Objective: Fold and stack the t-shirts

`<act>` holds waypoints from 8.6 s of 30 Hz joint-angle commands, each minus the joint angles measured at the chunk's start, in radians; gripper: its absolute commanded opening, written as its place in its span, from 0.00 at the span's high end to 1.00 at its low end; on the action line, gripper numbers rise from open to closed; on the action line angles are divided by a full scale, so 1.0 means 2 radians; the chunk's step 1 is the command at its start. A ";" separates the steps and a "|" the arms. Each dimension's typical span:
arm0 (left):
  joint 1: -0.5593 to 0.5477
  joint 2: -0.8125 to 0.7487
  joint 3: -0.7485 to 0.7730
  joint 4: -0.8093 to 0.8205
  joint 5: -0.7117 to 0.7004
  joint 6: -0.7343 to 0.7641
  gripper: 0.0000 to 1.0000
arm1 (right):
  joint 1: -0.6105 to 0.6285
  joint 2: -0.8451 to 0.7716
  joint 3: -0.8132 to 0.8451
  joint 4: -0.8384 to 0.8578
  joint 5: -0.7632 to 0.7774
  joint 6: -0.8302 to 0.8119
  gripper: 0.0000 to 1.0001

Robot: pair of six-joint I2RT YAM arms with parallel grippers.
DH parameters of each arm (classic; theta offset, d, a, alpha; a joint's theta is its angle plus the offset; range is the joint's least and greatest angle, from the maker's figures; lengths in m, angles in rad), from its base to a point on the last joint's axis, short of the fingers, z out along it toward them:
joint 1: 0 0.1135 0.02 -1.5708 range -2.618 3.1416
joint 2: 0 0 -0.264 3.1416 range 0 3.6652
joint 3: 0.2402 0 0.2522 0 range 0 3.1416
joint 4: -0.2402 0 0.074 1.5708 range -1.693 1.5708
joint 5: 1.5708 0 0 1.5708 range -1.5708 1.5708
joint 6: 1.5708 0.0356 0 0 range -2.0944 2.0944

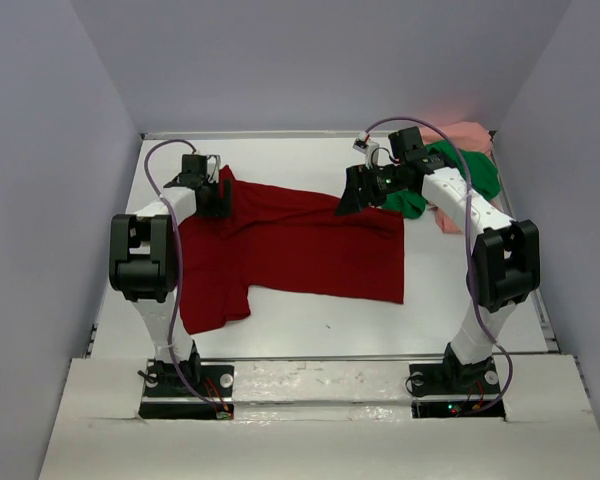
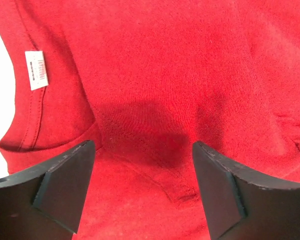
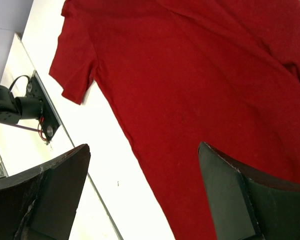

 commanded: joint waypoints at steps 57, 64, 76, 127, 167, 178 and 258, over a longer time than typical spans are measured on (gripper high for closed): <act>0.017 -0.161 0.002 -0.036 -0.066 -0.005 1.00 | 0.002 -0.017 -0.015 0.014 -0.011 -0.010 0.07; 0.017 -0.167 -0.021 -0.067 0.004 -0.006 1.00 | 0.002 -0.020 -0.007 0.014 -0.012 -0.009 0.07; 0.018 -0.109 -0.064 -0.078 0.092 0.025 0.01 | 0.002 -0.026 -0.004 0.013 -0.001 -0.010 0.07; 0.113 -0.036 -0.006 -0.008 0.212 -0.012 0.73 | 0.002 -0.020 -0.009 0.013 0.000 -0.009 0.07; 0.127 -0.020 -0.024 -0.008 0.207 -0.001 0.39 | 0.002 -0.024 -0.007 0.013 0.002 -0.009 0.07; 0.128 -0.024 -0.034 0.002 0.175 -0.007 0.97 | 0.002 -0.025 -0.007 0.013 0.002 -0.008 0.07; 0.099 -0.149 -0.068 -0.002 0.261 0.041 0.01 | 0.002 0.073 0.034 0.058 0.121 -0.013 0.79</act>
